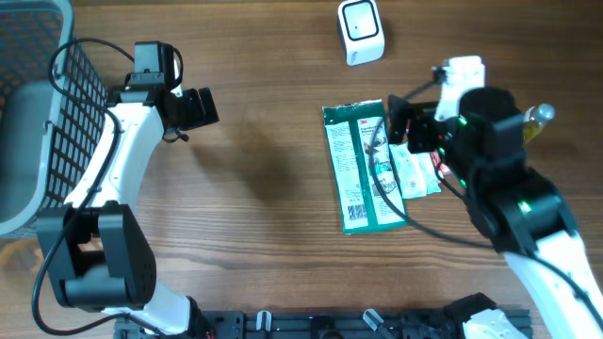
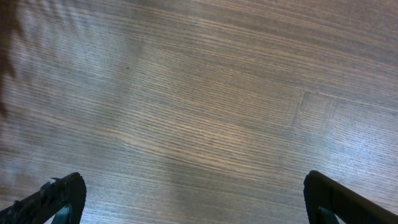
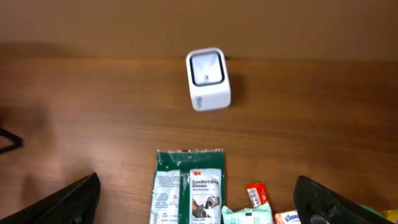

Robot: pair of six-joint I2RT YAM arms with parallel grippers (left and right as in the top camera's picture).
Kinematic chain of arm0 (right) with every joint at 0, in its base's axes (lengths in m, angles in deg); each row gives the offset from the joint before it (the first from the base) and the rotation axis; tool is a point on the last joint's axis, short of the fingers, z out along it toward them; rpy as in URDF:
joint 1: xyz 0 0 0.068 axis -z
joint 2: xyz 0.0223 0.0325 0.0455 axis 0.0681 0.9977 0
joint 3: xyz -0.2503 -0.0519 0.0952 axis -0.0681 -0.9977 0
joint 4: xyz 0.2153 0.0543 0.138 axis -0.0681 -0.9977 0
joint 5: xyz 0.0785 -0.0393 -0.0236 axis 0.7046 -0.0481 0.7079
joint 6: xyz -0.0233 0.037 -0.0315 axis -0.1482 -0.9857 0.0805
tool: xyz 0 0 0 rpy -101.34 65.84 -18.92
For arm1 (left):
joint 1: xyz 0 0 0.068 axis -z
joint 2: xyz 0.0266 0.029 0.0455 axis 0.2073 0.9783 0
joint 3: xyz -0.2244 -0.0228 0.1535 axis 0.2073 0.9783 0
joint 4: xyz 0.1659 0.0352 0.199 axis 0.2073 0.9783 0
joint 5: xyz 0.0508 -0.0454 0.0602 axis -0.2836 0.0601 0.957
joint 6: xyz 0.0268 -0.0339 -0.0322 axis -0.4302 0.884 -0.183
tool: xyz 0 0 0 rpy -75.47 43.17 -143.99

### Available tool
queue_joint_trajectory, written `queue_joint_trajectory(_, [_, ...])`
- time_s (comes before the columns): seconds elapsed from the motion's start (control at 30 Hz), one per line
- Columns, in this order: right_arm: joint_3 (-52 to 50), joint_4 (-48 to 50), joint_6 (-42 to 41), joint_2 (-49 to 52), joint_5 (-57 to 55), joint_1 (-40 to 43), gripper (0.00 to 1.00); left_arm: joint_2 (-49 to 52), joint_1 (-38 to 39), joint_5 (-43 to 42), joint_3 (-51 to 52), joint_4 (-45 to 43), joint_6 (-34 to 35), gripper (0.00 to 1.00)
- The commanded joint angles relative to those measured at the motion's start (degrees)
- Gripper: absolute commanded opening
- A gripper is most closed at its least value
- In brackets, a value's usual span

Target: Scan the item barcode

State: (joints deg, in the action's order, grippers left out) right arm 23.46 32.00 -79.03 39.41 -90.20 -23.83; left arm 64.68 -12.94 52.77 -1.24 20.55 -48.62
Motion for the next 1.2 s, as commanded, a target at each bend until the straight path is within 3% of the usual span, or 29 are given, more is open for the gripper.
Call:
queue_joint_trajectory(0.0, [0.8, 0.1, 0.7, -7.8, -0.9, -0.1, 1.0, 0.1, -0.1, 0.5, 0.0, -0.2, -1.1, 1.0])
queue_joint_trajectory(0.23, [-3.2, -1.5, 6.0, -29.0, -1.6, 3.0, 1.0, 0.1, -0.1, 0.5, 0.0, -0.2, -1.1, 1.0])
queue_joint_trajectory(0.43, [-20.5, 4.3, 5.9, -46.1, 0.9, 14.5, 1.0, 0.1, -0.1, 0.5, 0.0, -0.2, -1.1, 1.0])
queue_joint_trajectory(0.6, [-41.2, 34.4, 5.9, -58.7, 8.9, 17.0, 1.0, 0.1, -0.1, 0.5, 0.0, -0.2, -1.1, 1.0])
queue_joint_trajectory(0.67, [-48.8, 51.6, 5.9, -60.3, 11.5, 17.6, 1.0, 0.1, -0.1, 0.5, 0.0, -0.2, -1.1, 1.0])
queue_joint_trajectory(0.77, [-56.2, 61.2, 6.0, -60.3, 11.6, 17.7, 1.0, 0.1, -0.1, 0.5, 0.0, -0.2, -1.1, 1.0])
queue_joint_trajectory(0.9, [-63.5, 59.2, 6.0, -60.3, 11.6, 17.7, 1.0, 0.1, -0.1, 0.5, 0.0, -0.2, -1.1, 1.0])
queue_joint_trajectory(1.1, [-63.7, 32.4, 6.1, -60.4, 11.0, 17.6, 1.0, 0.1, -0.1, 0.5, 0.0, -0.2, -1.1, 1.0])
queue_joint_trajectory(1.17, [-63.7, 32.4, 7.5, -60.4, 10.9, 17.6, 1.0, 0.1, -0.1, 0.5, 0.0, -0.2, -1.1, 1.0])
